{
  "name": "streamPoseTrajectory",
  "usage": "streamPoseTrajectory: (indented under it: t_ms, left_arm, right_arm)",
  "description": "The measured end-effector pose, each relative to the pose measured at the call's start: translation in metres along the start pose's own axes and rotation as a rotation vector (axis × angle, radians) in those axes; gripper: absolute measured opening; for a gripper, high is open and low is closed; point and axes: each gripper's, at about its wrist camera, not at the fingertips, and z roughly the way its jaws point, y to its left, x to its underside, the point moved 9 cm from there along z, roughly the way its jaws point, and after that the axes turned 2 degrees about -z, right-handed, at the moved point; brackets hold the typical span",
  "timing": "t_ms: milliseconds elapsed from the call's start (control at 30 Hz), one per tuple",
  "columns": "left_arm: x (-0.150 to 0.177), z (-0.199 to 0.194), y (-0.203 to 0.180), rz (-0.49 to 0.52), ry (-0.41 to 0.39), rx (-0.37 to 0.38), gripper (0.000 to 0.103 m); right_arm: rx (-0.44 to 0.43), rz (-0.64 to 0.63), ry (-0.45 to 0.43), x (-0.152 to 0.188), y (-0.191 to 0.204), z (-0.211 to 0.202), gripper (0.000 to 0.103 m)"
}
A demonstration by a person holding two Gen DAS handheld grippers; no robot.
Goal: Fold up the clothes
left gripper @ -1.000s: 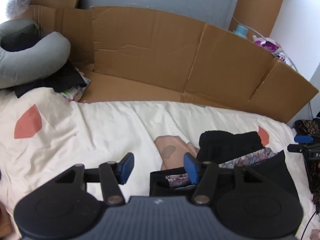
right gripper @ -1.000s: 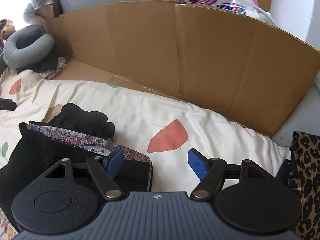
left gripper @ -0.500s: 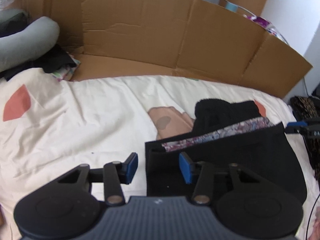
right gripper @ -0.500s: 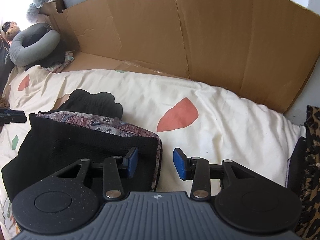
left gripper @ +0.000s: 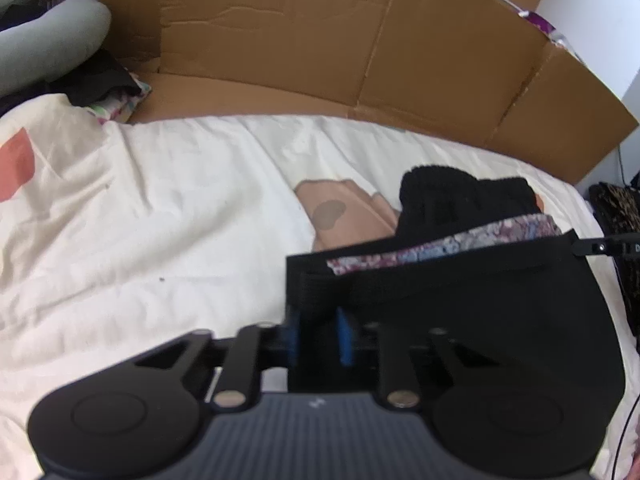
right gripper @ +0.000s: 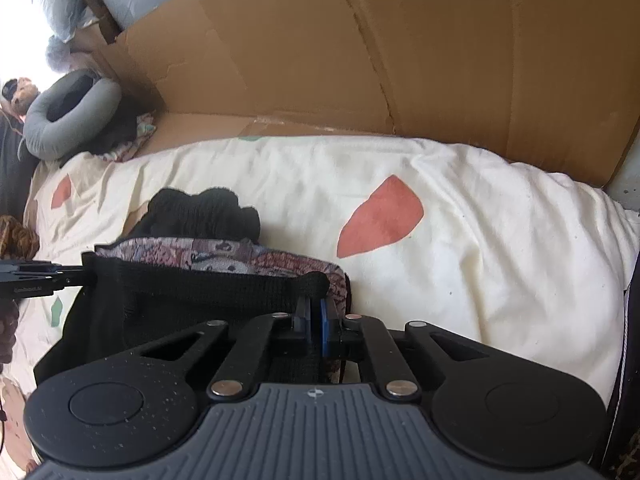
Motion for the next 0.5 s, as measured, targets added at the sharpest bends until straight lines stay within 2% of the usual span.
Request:
streamPoseTrajectory:
  t_ms: [100, 267, 500]
  left_arm:
    - [-0.006, -0.005, 0.002, -0.004, -0.037, 0.012, 0.004]
    - [-0.011, -0.012, 0.006, -0.012, -0.081, 0.019, 0.003]
    - [-0.008, -0.004, 0.014, -0.034, -0.057, 0.0, 0.003]
  right_arm:
    - [-0.012, 0.046, -0.009, -0.004, -0.003, -0.003, 0.003]
    - [0.001, 0.007, -0.047, -0.013, -0.001, -0.013, 0.002]
    - [0.014, 0.014, -0.055, -0.017, -0.006, -0.008, 0.002]
